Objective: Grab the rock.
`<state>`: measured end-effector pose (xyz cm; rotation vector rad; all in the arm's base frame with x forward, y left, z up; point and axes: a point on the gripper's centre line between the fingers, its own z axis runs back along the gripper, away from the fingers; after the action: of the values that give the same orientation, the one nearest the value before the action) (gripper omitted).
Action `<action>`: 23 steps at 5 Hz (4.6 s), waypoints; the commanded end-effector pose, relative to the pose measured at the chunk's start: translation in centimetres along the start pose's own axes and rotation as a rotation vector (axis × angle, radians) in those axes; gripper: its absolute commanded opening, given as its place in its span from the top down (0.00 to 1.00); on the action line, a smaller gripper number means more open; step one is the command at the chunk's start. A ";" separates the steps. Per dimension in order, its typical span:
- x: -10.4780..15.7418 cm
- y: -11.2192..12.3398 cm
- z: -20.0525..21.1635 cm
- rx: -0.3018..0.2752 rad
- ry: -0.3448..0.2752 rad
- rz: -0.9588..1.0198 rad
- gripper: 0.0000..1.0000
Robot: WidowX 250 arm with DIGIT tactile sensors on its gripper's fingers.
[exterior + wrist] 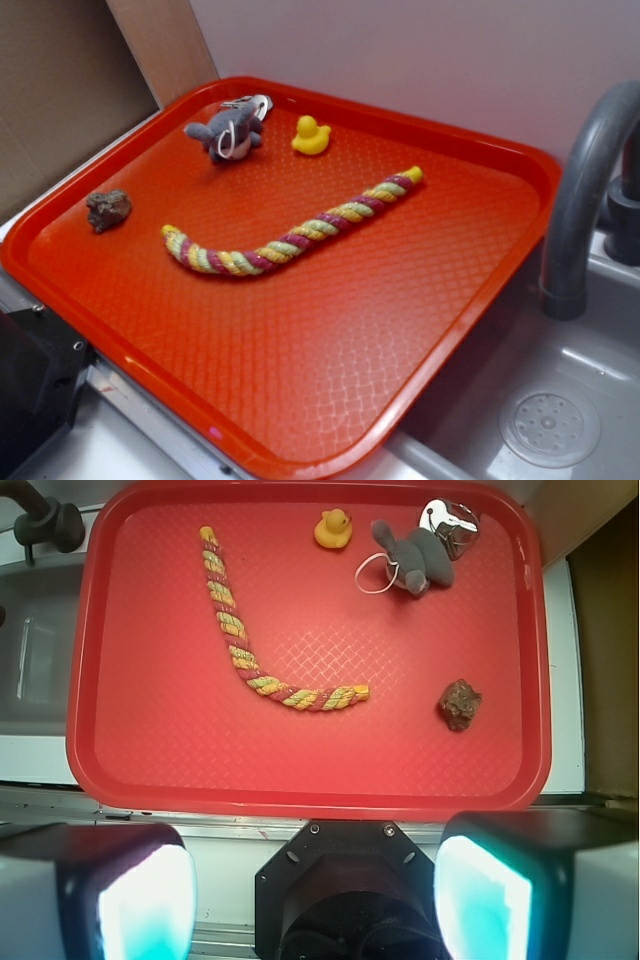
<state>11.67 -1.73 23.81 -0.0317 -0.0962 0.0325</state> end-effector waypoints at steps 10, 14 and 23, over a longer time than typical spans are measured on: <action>5.5 14.3 -14.8 0.250 0.165 0.692 0.00; 5.3 13.2 -20.5 0.047 0.262 0.631 0.00; 3.4 3.1 -4.9 -0.095 -0.002 0.443 1.00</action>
<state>15.89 0.23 18.05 -0.1503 -0.0454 0.4645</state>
